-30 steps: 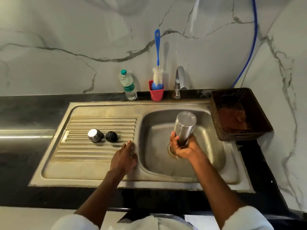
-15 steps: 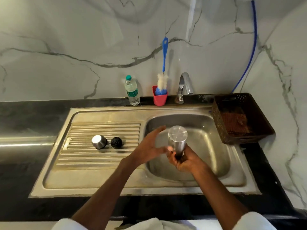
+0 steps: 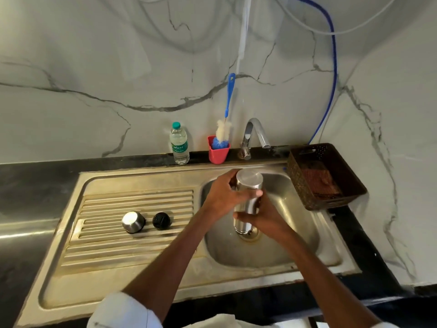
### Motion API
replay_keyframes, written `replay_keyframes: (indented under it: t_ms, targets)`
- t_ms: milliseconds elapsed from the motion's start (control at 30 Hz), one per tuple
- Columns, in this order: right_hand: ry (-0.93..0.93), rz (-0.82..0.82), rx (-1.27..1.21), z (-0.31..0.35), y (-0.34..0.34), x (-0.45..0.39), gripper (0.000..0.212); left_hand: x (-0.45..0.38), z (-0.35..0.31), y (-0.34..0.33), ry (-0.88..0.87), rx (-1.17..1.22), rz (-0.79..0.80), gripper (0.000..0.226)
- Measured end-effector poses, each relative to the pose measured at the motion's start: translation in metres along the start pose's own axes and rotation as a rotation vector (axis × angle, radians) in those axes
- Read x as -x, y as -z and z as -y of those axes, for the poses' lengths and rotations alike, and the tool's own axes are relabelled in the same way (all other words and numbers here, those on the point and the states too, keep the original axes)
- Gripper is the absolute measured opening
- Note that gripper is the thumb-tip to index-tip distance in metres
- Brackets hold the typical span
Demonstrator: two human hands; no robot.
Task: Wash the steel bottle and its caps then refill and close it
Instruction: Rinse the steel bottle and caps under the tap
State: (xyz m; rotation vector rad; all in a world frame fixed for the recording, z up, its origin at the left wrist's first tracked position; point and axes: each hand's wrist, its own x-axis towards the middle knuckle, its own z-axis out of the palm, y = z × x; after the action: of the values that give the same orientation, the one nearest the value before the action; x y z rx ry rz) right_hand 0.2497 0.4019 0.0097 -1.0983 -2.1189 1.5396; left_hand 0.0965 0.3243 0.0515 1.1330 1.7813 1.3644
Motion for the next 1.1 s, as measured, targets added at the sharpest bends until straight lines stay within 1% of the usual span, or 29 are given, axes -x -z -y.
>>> replay_keyframes:
  t_ms: [100,133,167,267,300,333,400,433,467,533,633,667,733,800,900,933,967,1033,1067,1100]
  targets:
    - [0.043,-0.151,0.047,0.024,0.004,-0.003,0.078,0.005,-0.01,0.005,-0.002,0.097,0.05,0.062]
    - [0.06,-0.198,0.045,0.032,0.009,-0.002,0.075,0.011,-0.008,0.01,-0.031,0.106,0.055,0.058]
    - [0.095,-0.256,0.02,0.043,0.011,0.001,0.073,0.019,-0.002,0.017,-0.057,0.09,0.024,0.055]
    - [0.204,-0.534,-0.15,0.066,0.013,0.013,0.066,0.057,0.047,0.038,-0.084,-0.114,-0.128,0.054]
    - [0.242,-0.608,-0.213,0.068,0.011,0.016,0.064,0.074,0.067,0.044,-0.093,-0.193,-0.164,0.052]
    - [0.248,-0.643,-0.229,0.066,0.005,0.017,0.061,0.092,0.087,0.05,-0.095,-0.258,-0.189,0.048]
    - [0.148,-0.605,-0.238,0.056,-0.015,0.017,0.059,0.127,0.119,0.063,-0.048,-0.349,-0.241,0.035]
    - [0.09,-0.571,-0.199,0.05,-0.024,0.016,0.061,0.14,0.13,0.07,-0.02,-0.389,-0.273,0.03]
    - [0.041,-0.558,-0.152,0.046,-0.029,0.015,0.068,0.152,0.139,0.075,0.0,-0.426,-0.304,0.028]
    - [0.06,-0.594,-0.149,0.053,-0.035,0.014,0.076,0.169,0.149,0.088,0.04,-0.481,-0.356,0.032]
    - [0.226,-0.728,-0.198,0.075,-0.036,0.014,0.073,0.187,0.154,0.103,0.052,-0.523,-0.39,0.034]
    - [0.231,-0.76,-0.219,0.073,-0.041,0.014,0.074,0.193,0.158,0.108,0.062,-0.531,-0.399,0.033]
    - [0.132,-0.735,-0.193,0.071,-0.056,0.014,0.075,0.198,0.161,0.119,0.08,-0.559,-0.423,0.031]
    - [0.049,-0.703,-0.113,0.065,-0.063,0.013,0.072,0.202,0.161,0.128,0.053,-0.572,-0.453,0.03]
    - [0.166,-0.723,-0.075,0.066,-0.059,0.009,0.074,0.209,0.163,0.146,0.009,-0.606,-0.514,0.03]
    - [0.175,-0.708,-0.054,0.064,-0.06,0.007,0.075,0.211,0.166,0.151,0.008,-0.613,-0.527,0.03]
    - [0.156,-0.692,-0.042,0.056,-0.064,0.007,0.074,0.215,0.17,0.156,0.015,-0.628,-0.539,0.029]
    - [0.052,-0.657,0.007,0.045,-0.075,0.008,0.074,0.218,0.177,0.163,0.019,-0.661,-0.588,0.027]
    - [0.006,-0.666,0.041,0.041,-0.081,0.01,0.074,0.221,0.18,0.169,0.027,-0.67,-0.588,0.027]
    - [-0.002,-0.689,0.06,0.039,-0.084,0.011,0.073,0.222,0.182,0.175,0.04,-0.67,-0.589,0.026]
